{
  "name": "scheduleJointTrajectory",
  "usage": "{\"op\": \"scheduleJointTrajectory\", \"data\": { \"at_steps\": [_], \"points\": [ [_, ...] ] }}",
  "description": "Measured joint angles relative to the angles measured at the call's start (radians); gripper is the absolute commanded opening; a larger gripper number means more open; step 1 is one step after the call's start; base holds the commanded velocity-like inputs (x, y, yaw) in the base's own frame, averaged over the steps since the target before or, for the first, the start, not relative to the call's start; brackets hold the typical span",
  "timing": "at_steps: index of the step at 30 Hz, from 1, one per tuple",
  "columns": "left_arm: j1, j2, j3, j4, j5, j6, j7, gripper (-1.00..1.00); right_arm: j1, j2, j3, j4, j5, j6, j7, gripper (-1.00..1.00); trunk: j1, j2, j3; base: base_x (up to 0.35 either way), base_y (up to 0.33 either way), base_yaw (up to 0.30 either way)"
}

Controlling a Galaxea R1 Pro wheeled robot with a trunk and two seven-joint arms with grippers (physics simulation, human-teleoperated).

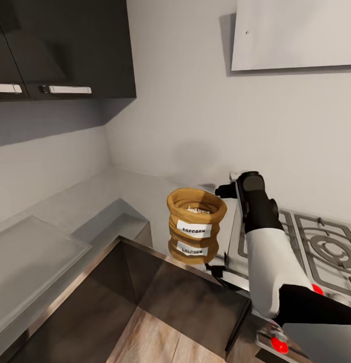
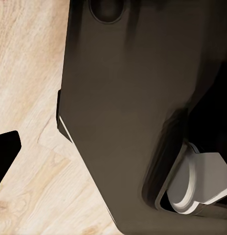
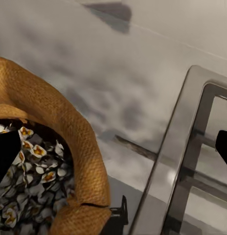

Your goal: In the kitchen, take the popcorn bag from the countertop, put it into the microwave, and heat it until the popcorn is cooked so the cooked popcorn ends up inside the bag.

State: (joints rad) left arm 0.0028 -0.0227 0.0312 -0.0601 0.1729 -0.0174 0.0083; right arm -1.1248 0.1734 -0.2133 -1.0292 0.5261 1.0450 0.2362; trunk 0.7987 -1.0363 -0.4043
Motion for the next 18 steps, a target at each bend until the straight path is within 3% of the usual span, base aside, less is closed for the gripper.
{"op": "scheduleJointTrajectory", "data": {
  "at_steps": [7, 10, 15, 18],
  "points": [
    [0.0, 0.001, 0.0, 0.0, 0.0, 0.0, 0.0, 1.0, 0.012, 0.0, -0.004, 0.083, 0.001, -0.036, 0.005, 1.0, 0.0, 0.0, 0.0, 0.003, 0.0, 0.0],
    [0.0, 0.002, 0.0, 0.0, 0.0, 0.0, 0.0, 1.0, 0.051, 0.0, -0.005, 0.088, 0.003, -0.065, 0.005, 1.0, 0.0, 0.0, 0.0, 0.0, 0.0, 0.0],
    [0.0, 0.002, 0.0, 0.0, 0.0, 0.0, 0.0, 1.0, 0.064, 0.0, -0.006, 0.088, 0.0, -0.09, 0.009, 1.0, 0.0, 0.0, 0.0, 0.0, 0.0, 0.0],
    [0.0, 0.002, 0.0, 0.0, 0.0, 0.0, 0.0, 1.0, 0.07, 0.0, -0.007, 0.088, -0.04, -0.134, 0.011, 1.0, 0.0, 0.0, 0.0, 0.0, 0.0, 0.0]
  ]
}}
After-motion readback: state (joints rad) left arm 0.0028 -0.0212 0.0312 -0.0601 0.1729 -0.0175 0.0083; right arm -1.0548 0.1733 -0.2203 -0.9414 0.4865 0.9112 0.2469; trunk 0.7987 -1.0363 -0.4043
